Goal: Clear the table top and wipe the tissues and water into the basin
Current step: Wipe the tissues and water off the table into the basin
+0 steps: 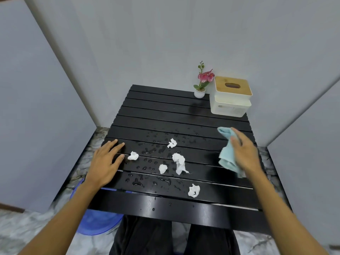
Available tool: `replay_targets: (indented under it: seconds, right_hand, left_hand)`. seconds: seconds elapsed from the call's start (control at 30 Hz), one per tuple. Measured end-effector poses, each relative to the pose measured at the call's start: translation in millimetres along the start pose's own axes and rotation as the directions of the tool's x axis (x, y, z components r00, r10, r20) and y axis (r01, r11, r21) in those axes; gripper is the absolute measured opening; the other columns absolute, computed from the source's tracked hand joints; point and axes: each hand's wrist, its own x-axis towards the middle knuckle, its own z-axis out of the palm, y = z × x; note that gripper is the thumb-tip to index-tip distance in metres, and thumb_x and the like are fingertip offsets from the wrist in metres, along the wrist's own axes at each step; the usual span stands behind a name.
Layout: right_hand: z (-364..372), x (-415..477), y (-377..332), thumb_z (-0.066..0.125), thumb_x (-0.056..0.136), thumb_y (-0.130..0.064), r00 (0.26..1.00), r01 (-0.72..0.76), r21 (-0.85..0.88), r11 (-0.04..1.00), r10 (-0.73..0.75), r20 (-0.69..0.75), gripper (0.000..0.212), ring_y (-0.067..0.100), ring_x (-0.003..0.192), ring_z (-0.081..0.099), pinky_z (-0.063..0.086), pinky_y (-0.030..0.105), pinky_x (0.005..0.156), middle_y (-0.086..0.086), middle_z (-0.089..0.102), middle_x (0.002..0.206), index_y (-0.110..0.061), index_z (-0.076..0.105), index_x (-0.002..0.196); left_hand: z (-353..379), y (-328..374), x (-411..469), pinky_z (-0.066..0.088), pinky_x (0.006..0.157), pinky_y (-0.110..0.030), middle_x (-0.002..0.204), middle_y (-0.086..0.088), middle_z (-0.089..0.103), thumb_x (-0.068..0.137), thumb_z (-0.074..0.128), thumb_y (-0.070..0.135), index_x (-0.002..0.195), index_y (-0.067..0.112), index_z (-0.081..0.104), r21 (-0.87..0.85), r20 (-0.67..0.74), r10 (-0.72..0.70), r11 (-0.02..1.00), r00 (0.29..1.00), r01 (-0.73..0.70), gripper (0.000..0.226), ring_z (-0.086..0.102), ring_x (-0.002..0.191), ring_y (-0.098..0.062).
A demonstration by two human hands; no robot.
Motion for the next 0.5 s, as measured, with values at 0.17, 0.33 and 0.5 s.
replay_targets:
  seconds: [0.17,0.33,0.5]
  right_hand:
    - [-17.3,46.3,85.5,0.033,0.097,-0.048,0.968,-0.103,-0.613,0.783,0.220,0.118,0.054,0.031,0.143,0.014,0.015,0.058,0.112,0.001,0.020,0.158,-0.031,0.025,0.147]
    - [-5.8,44.8,106.5,0.034,0.097,-0.047,0.982,-0.048,-0.691,0.721,0.161,0.100,0.056,0.030,0.145,0.005,0.007,0.059,0.113,0.004,0.014,0.159,-0.029,0.022,0.148]
    - [10.5,54.7,106.5,0.029,0.098,-0.046,0.990,-0.070,-0.682,0.728,0.135,0.043,0.056,0.031,0.146,0.007,0.005,0.054,0.115,0.006,0.018,0.159,-0.027,0.022,0.149]
  left_hand:
    - [-2.4,3.7,27.8,0.017,0.114,-0.040,0.151,-0.003,0.038,0.089,0.033,0.052,0.140,0.028,0.044,0.009,0.001,0.030,1.000,1.000,-0.030,0.058,0.025,0.142,-0.022]
    - [10.6,2.8,48.8,0.011,0.116,-0.044,0.153,-0.002,0.033,0.090,0.028,0.054,0.142,0.030,0.040,0.058,0.053,0.029,0.998,0.998,-0.032,0.059,0.021,0.144,-0.021]
    - [19.0,-0.2,49.3,0.010,0.116,-0.043,0.153,0.000,0.033,0.093,0.026,0.052,0.143,0.032,0.039,0.099,0.033,0.037,0.994,0.999,-0.040,0.055,0.021,0.144,-0.020]
